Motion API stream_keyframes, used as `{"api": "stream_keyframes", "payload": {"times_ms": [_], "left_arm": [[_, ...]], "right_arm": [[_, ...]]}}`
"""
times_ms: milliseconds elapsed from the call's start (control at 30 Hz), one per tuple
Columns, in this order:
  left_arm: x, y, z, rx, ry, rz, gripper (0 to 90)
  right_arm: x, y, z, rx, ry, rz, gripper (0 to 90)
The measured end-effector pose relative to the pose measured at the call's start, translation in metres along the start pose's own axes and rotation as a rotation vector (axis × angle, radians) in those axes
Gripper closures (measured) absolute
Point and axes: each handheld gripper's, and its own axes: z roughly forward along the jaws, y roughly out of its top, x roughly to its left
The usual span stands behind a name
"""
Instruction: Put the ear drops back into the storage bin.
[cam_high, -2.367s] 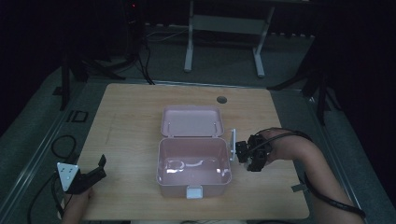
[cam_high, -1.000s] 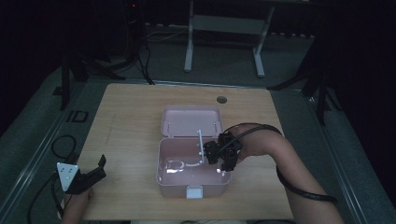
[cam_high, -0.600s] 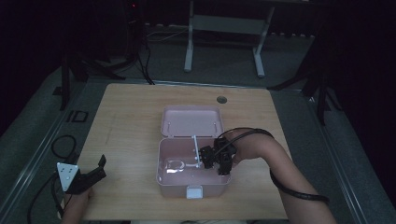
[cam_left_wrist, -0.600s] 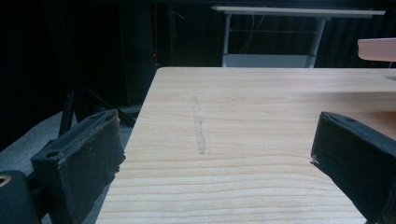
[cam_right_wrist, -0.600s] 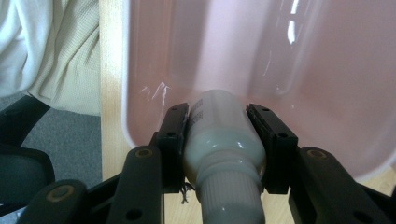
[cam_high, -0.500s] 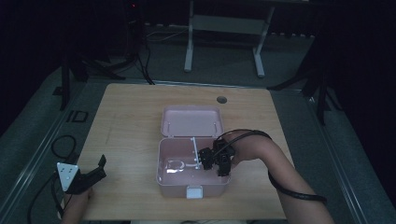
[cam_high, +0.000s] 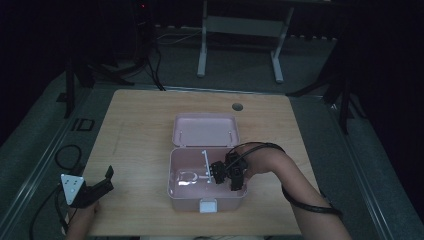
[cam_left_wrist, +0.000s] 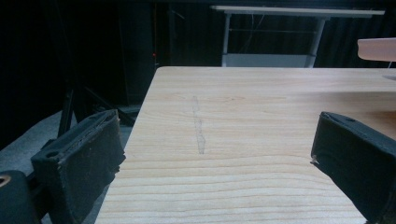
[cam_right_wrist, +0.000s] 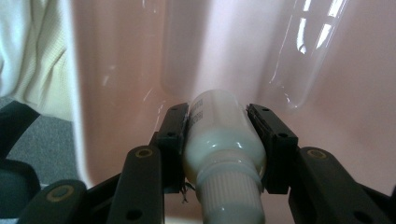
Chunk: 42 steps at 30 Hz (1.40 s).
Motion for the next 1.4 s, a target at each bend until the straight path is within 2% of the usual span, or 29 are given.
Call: {"api": "stream_keyframes", "payload": {"times_ms": [500,700,900,967,1067,1400], "left_arm": [[0.0,0.0,0.0,0.001,0.001,0.001,2.4],[0.0,0.0,0.0,0.001,-0.001,0.001,2.4],[0.0,0.0,0.0,0.001,-0.001,0.001,2.4],[0.0,0.0,0.0,0.001,-0.001,0.002,2.4],[0.0,0.0,0.0,0.002,-0.002,0.003,2.4],[0.0,0.0,0.0,0.003,-0.002,0.002,2.4]], "right_arm": [[-0.001,0.01,0.028,0.024,0.037,-0.019,59.4],[-0.001,0.017,0.041,0.079,0.057,-0.044,59.4],[-0.003,0.018,0.049,0.073,0.065,-0.04,59.3],[-0.004,0.016,0.052,0.066,0.069,-0.017,59.4],[-0.006,0.015,0.053,0.048,0.079,-0.016,59.3],[-0.009,0.015,0.054,0.048,0.068,0.005,58.1]]}}
